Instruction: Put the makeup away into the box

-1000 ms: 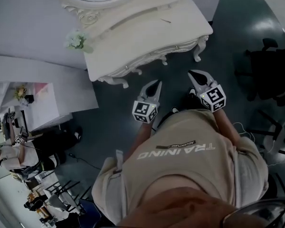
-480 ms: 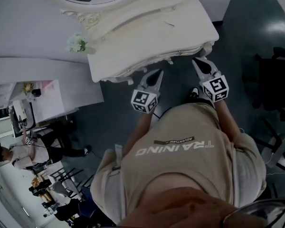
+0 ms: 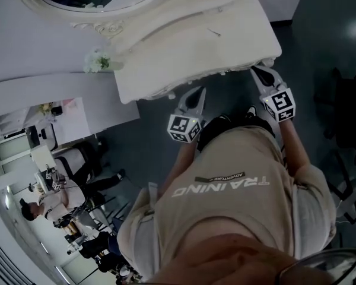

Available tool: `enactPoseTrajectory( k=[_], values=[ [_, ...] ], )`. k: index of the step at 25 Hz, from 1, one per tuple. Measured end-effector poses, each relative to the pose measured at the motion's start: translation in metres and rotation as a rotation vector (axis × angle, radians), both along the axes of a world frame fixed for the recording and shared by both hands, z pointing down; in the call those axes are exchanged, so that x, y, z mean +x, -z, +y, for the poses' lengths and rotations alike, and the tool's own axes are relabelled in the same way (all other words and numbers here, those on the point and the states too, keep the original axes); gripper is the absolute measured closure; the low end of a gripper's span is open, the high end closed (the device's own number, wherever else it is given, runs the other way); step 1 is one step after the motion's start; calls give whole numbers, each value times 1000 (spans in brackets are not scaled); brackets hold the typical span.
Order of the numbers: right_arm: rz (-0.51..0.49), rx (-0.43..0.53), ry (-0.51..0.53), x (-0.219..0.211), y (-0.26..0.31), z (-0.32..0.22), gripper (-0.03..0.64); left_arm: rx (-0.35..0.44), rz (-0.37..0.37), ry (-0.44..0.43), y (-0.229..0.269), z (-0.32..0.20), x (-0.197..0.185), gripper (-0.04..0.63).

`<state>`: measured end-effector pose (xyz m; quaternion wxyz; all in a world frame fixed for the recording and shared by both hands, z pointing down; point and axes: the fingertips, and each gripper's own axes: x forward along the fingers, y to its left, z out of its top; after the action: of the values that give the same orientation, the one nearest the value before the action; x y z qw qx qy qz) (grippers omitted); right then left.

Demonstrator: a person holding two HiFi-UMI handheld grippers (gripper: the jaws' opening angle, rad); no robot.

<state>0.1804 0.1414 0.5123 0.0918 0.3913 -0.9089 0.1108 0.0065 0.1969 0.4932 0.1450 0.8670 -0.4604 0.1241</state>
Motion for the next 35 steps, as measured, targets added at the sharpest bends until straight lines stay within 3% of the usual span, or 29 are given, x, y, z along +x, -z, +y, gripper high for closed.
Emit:
enactPoseTrajectory(
  k=[8,11,16,25,29,35],
  values=[
    [44,-24,43,-30,-19,-50,614,-38,26,-3,-22,-54,-14,588],
    [69,-13,31,-41,-9,-62,614,-8,36,-30,-17,-78,-18,588],
    [92,-23,-32,-56,5,-87,614,87,77,-80,17,-129,-30,588],
    [96,-47,-228,-75,7,-131,614,91,92,-193,12,-187,-84,588],
    [79,-68,-300,-93,11,-148,614,73,112,-185,-6,-214,-112,588],
    [175,-145,-262,-92,-8,-164,613,74,165,-132,-25,-231,-117,588]
  ],
)
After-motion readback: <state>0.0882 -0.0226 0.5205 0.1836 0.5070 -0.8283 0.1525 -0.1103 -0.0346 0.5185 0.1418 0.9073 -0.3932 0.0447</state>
